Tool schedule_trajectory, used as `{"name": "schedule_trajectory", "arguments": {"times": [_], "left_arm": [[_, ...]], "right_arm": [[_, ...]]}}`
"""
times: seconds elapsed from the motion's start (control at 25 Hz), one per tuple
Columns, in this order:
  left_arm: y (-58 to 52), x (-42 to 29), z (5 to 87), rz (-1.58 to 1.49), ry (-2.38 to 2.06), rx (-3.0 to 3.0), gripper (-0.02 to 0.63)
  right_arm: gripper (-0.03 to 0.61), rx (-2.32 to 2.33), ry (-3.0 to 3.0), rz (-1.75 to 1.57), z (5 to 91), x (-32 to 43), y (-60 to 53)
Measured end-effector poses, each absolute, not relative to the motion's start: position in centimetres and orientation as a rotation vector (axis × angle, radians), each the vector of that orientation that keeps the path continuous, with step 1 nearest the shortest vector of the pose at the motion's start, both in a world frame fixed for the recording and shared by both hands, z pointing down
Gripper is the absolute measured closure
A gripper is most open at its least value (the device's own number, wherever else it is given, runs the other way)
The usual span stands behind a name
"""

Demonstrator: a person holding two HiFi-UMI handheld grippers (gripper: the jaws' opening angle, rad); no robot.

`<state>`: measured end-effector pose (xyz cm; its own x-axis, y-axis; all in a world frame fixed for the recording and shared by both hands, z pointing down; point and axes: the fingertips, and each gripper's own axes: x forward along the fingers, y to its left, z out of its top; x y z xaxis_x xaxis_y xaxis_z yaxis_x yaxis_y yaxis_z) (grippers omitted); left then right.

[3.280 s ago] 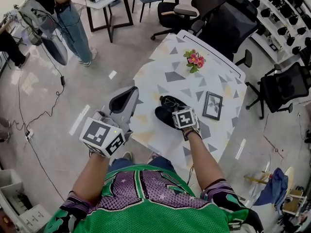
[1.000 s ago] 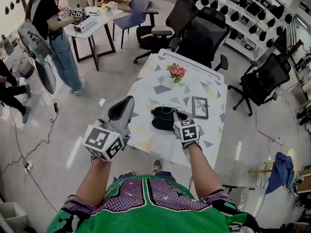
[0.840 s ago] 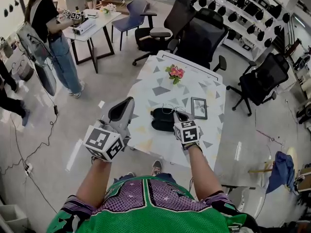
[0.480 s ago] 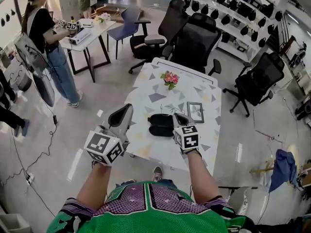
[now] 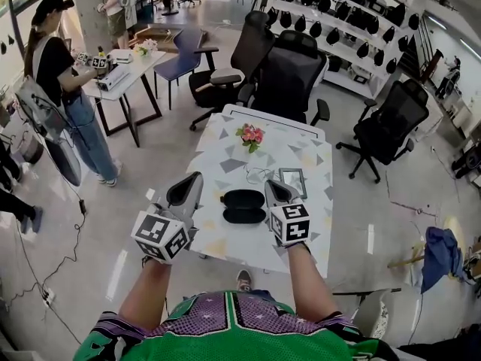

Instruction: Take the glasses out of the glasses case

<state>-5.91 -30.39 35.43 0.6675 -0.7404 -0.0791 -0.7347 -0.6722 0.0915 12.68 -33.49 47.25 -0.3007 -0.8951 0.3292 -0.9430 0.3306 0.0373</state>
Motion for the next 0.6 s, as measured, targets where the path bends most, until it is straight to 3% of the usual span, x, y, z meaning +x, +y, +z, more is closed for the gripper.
{"name": "schedule_trajectory", "arguments": {"times": [0.6], "left_arm": [[-31.3, -2.0, 34.9, -0.166, -1.132, 2.877, 0.598]], "right_arm": [[0.575, 1.789, -2.425, 0.161, 41.1, 14.8, -30.8]]}}
